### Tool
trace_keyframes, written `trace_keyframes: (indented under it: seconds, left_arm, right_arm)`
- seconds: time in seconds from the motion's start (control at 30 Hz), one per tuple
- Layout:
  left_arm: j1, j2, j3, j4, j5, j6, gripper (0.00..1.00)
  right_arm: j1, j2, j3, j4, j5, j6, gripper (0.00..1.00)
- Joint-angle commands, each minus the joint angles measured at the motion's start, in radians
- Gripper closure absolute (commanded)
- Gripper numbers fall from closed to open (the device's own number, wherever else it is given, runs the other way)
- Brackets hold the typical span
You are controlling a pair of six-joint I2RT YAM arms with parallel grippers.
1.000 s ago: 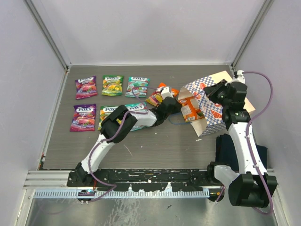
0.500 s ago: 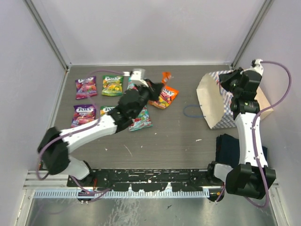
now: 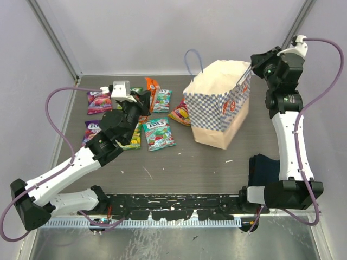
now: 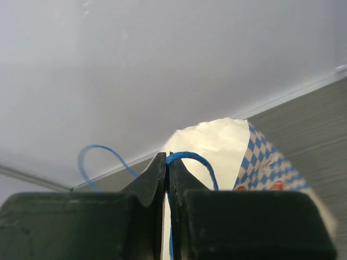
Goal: Take the snacks out of the paper bag
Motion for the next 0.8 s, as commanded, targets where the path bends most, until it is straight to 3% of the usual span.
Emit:
trace_keyframes:
  seconds: [0.0,0.2,0.57,0.77]
  left_arm:
    - [0.019,-0.053,-0.016,-0.031,-0.057,0.048,1.0]
    - [0.048,-0.054,-0.012,-0.074,-0.049,0.046,1.0]
    - [0.069,0.0,0.032,-0.136,-0.019,0.033,1.0]
    - [0.073,-0.006,0.025,-0.153,-0.036,0.035,1.0]
  right_arm:
    - [-0.111,0.0,-0.022,0.016,0.014,-0.012,0.99]
    - [-0.295,0.035,-0.111,0.086,-0.091,0.036,0.99]
    - [-0.386,0.21,-0.054,0.147,-0.185,0.101,0.99]
    - [-0.395,0.22,-0.032,0.125,-0.145,0.086,0.84]
